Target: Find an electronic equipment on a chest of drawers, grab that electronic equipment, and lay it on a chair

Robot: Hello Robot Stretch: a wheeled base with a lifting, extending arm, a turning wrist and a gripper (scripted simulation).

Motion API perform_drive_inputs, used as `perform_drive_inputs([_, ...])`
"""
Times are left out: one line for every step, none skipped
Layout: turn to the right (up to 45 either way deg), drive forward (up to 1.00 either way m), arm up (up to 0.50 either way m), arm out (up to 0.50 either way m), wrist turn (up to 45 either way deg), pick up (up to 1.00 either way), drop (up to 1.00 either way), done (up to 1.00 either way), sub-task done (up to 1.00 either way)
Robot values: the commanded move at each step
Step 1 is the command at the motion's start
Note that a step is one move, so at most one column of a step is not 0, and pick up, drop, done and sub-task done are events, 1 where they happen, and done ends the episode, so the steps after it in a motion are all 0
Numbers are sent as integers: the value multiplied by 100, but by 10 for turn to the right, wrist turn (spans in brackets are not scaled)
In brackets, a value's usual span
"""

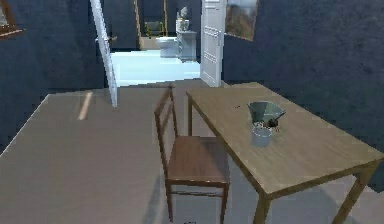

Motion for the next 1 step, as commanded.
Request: perform_drive_inputs([-30, 0, 0, 0, 0, 0, 0, 0, 0])
